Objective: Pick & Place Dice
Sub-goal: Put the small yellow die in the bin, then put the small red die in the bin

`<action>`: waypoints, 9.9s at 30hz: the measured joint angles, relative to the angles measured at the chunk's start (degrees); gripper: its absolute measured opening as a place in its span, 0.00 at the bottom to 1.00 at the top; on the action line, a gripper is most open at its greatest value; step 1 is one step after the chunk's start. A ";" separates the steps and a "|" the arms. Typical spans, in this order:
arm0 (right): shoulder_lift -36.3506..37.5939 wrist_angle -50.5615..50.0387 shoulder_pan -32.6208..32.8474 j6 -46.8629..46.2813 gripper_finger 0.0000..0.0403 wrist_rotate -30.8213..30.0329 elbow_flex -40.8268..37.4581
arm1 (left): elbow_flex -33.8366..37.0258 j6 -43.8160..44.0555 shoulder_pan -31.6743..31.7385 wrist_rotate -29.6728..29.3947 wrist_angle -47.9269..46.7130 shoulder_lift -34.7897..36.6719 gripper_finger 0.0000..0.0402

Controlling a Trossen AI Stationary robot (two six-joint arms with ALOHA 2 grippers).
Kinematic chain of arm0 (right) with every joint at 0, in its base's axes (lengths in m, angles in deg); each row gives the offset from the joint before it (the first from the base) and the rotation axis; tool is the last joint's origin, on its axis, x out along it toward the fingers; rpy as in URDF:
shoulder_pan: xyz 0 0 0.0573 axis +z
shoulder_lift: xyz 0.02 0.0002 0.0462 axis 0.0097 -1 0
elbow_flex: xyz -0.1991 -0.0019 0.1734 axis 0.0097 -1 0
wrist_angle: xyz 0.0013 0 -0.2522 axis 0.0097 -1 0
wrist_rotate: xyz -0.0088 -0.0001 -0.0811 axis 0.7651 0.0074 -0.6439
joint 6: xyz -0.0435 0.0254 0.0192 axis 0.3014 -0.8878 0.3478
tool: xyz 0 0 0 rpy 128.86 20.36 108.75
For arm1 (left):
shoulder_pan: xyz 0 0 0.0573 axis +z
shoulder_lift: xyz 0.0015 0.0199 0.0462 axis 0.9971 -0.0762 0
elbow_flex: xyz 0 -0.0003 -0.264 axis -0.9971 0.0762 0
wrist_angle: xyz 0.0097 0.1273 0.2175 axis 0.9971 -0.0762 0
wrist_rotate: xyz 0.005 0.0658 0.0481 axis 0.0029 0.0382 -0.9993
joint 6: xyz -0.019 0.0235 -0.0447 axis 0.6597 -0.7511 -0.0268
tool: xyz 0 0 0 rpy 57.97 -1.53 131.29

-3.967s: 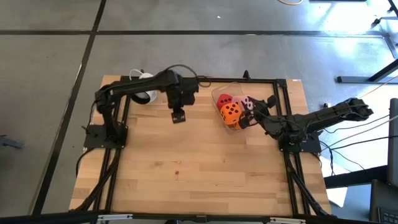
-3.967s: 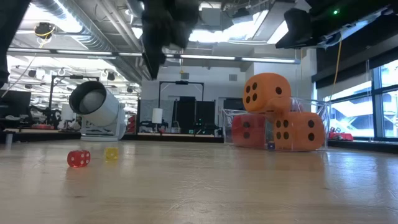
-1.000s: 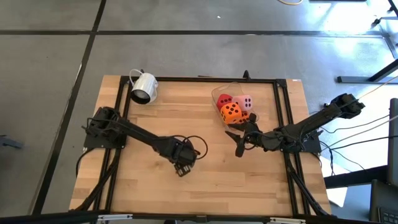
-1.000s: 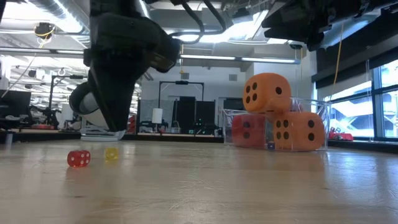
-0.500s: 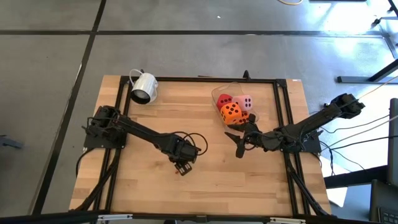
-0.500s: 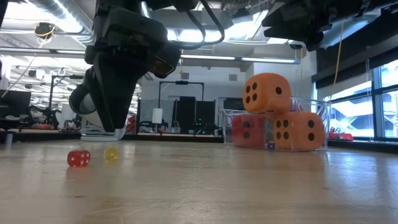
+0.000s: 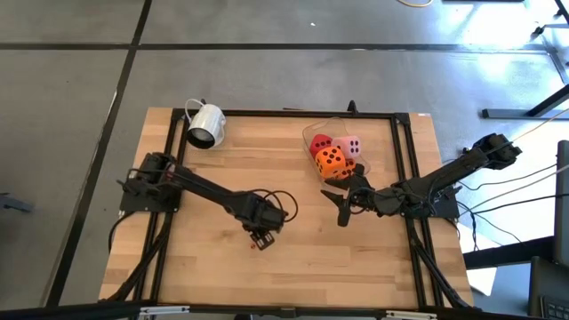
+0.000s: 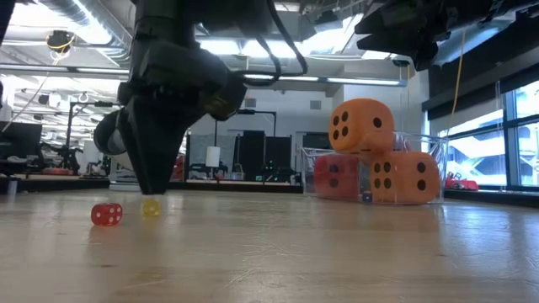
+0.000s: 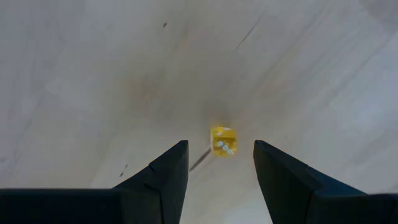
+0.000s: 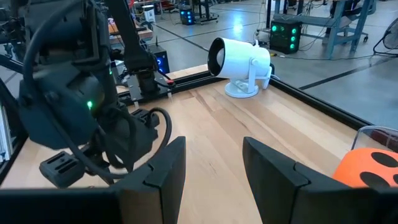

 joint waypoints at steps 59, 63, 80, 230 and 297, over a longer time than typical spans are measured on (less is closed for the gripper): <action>0.00 0.02 0.00 0.04 0.40 1.53 0.00 | -0.07 -0.21 -1.03 -1.29 1.31 -3.41 0.26; 0.00 0.02 0.00 0.04 0.40 1.51 0.00 | -0.02 -0.44 -1.01 -1.23 1.04 -3.41 0.17; 0.12 0.01 0.00 0.59 0.40 1.14 0.00 | -1.74 -3.50 1.51 3.70 3.32 -3.67 0.10; 16.59 3.67 29.46 8.20 0.40 -34.75 0.00 | -5.42 -68.51 37.33 -11.69 47.99 -5.68 0.35; 7.45 21.98 21.21 13.90 0.40 -15.60 0.02 | -4.19 -45.49 0.00 -11.66 20.36 31.38 0.35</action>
